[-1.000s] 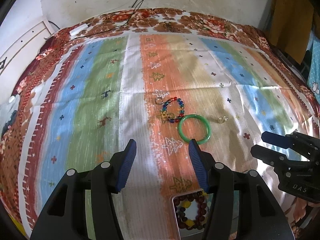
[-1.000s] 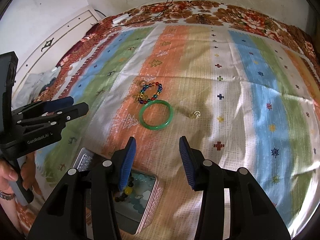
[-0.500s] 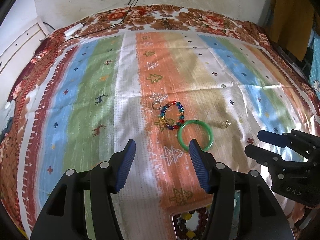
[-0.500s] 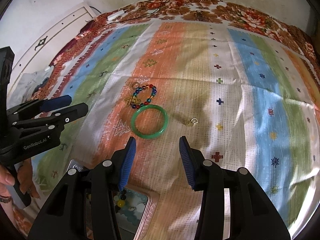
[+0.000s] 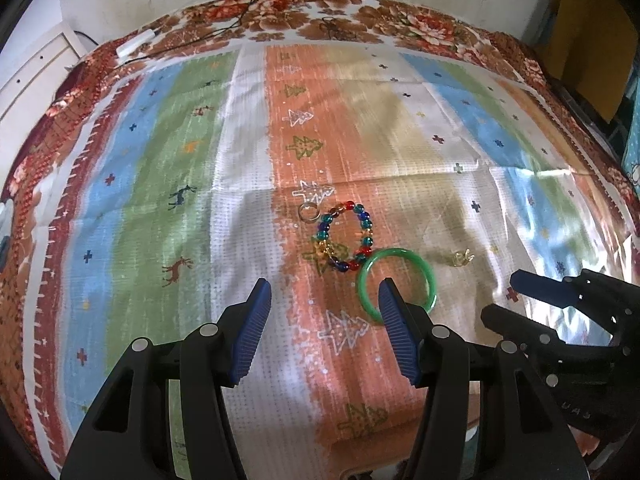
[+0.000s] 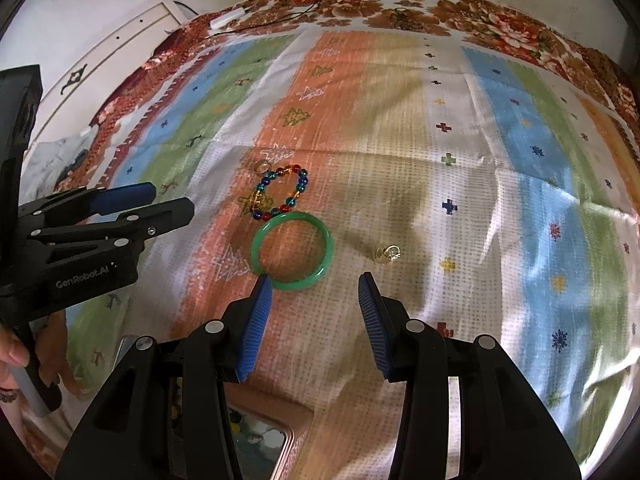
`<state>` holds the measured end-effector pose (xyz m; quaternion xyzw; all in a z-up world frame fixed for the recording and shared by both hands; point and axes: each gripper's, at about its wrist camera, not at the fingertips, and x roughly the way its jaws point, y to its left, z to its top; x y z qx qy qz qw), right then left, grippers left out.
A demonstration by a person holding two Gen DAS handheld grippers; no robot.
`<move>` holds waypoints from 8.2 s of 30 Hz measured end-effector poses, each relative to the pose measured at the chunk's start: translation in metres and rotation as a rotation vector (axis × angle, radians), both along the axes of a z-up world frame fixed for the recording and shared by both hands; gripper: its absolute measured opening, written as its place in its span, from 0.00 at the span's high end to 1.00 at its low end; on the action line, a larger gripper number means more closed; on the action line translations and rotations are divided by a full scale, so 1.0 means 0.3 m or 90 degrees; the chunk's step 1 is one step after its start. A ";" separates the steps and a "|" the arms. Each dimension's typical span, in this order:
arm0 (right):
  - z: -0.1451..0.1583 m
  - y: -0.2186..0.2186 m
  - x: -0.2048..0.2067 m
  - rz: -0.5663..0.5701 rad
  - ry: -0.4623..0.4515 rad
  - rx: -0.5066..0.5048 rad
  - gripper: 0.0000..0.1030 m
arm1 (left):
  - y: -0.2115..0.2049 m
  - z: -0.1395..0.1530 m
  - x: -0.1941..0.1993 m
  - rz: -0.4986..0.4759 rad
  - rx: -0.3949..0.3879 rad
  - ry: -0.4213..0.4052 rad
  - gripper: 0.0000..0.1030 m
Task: Organize jewelry
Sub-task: 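Move both open tools forward to the multicolour bracelet and green bangle, then grasp the multicolour bead bracelet with the left tool while the right tool grasps the green bangle, then carry the bracelet and bangle over the tin and open both tools, then move the left tool to the small silver ring while the right tool approaches the gold charm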
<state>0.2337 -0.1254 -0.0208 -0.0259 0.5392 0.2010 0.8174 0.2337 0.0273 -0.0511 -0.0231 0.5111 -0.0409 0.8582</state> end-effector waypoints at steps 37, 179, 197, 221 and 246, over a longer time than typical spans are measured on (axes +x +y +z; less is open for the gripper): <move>-0.175 0.066 0.145 0.028 0.068 -0.046 0.56 | 0.022 -0.220 0.251 -0.040 -0.031 0.097 0.46; 0.129 -0.033 -0.323 0.081 -0.062 0.016 0.91 | -0.055 0.235 -0.461 -0.101 -0.095 -0.129 0.91; 0.118 -0.074 -0.305 0.041 -0.063 0.002 0.59 | -0.012 0.191 -0.427 -0.042 -0.054 -0.106 0.53; 0.094 -0.076 -0.188 0.020 -0.064 -0.014 0.51 | 0.052 0.115 -0.243 0.013 0.007 -0.071 0.37; 0.004 -0.095 0.000 -0.024 -0.009 -0.032 0.50 | 0.062 0.044 -0.051 0.026 -0.010 -0.038 0.34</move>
